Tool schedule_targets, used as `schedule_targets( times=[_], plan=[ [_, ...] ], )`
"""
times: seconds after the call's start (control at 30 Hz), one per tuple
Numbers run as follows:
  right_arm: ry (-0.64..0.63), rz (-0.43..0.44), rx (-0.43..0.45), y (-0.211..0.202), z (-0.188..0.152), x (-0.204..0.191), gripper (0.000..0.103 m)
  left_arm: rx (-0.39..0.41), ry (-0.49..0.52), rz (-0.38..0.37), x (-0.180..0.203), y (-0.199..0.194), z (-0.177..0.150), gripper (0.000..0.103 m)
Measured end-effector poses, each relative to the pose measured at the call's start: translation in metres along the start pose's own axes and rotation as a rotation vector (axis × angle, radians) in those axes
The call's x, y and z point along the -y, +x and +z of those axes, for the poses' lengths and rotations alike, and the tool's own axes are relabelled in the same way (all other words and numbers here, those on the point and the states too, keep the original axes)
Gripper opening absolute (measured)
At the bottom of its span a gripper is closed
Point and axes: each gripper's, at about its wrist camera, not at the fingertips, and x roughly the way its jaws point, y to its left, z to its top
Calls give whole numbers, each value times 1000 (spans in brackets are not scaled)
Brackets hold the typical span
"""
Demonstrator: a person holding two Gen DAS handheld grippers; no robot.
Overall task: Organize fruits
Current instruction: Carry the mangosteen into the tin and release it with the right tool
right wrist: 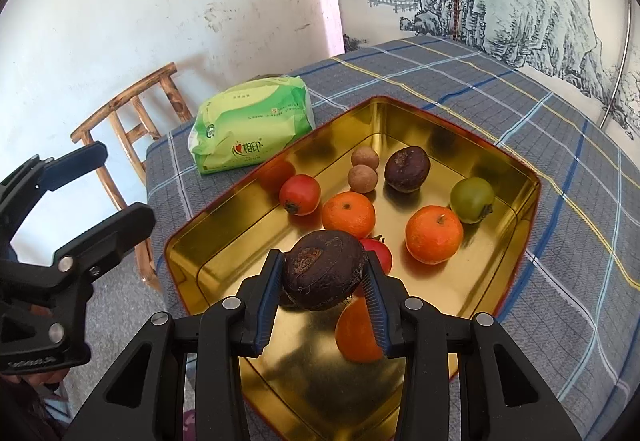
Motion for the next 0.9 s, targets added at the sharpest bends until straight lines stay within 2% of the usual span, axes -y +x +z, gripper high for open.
schedule_targets(
  times=[0.47, 0.9],
  plan=[
    [38, -77, -21, 14, 9, 25, 41, -11, 9, -10, 2, 6, -3, 81],
    [58, -83, -18, 15, 7, 35, 41, -18, 13, -7, 2, 9, -5, 85]
  ],
)
